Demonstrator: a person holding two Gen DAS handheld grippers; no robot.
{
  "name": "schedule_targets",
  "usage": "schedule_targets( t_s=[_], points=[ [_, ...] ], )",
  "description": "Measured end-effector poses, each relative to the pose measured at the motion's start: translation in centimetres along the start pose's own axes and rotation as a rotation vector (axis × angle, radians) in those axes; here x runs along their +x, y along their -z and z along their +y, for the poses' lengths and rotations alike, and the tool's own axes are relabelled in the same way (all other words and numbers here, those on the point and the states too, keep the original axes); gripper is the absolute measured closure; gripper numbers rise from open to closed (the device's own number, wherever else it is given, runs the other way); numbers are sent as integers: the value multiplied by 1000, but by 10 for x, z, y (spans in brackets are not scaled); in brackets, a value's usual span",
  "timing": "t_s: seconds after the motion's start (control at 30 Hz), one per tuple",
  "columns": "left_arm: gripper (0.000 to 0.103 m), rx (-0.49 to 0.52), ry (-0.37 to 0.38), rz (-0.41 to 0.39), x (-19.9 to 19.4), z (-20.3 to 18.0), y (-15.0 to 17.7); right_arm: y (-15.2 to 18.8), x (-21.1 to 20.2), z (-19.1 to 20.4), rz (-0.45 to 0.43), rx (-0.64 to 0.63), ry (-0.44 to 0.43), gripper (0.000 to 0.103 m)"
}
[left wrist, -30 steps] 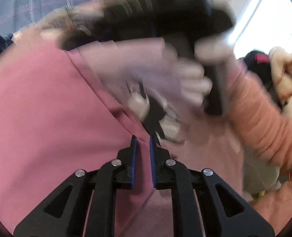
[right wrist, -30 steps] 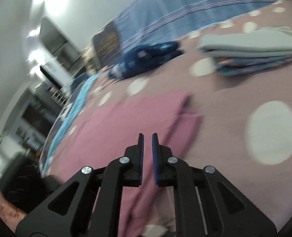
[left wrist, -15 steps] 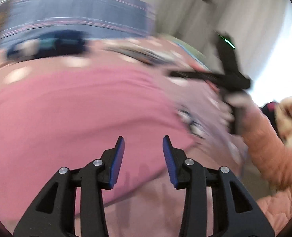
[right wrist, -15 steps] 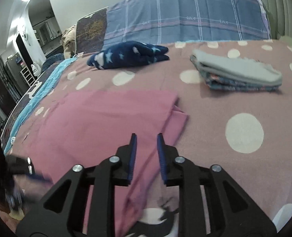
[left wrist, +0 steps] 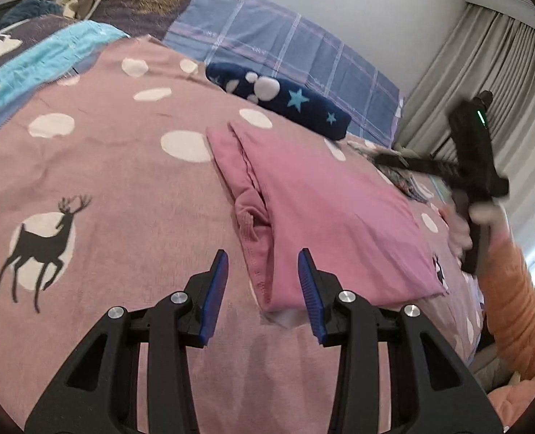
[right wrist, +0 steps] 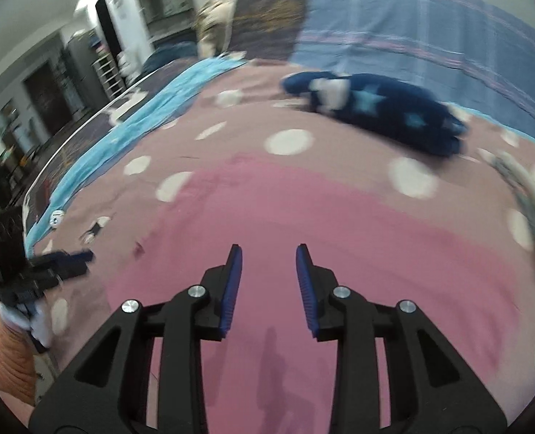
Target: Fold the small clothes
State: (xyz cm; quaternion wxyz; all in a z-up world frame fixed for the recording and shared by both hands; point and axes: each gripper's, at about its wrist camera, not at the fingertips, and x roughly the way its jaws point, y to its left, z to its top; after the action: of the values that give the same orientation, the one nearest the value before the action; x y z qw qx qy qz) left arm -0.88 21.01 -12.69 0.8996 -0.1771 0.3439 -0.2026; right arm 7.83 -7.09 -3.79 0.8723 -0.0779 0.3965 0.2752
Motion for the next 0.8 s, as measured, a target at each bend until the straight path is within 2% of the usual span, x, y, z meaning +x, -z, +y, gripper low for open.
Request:
schedule_targets(
  t_s=[0.27, 0.37, 0.5, 0.73, 0.77, 0.8],
  points=[
    [63, 88, 23, 71, 33, 6, -22, -60, 90, 62, 118, -81, -26, 72],
    [63, 77, 55, 105, 49, 12, -27, -73, 119, 81, 160, -129, -20, 72],
    [63, 72, 91, 111, 57, 15, -31, -87, 155, 104, 204, -196, -17, 68],
    [63, 44, 114, 114, 66, 23, -37, -96, 210, 115, 296, -253, 48, 64],
    [71, 39, 118, 115, 67, 24, -37, -96, 214, 114, 301, -251, 45, 67],
    [99, 37, 130, 116, 67, 24, -37, -96, 217, 114, 302, -252, 44, 80]
  ],
)
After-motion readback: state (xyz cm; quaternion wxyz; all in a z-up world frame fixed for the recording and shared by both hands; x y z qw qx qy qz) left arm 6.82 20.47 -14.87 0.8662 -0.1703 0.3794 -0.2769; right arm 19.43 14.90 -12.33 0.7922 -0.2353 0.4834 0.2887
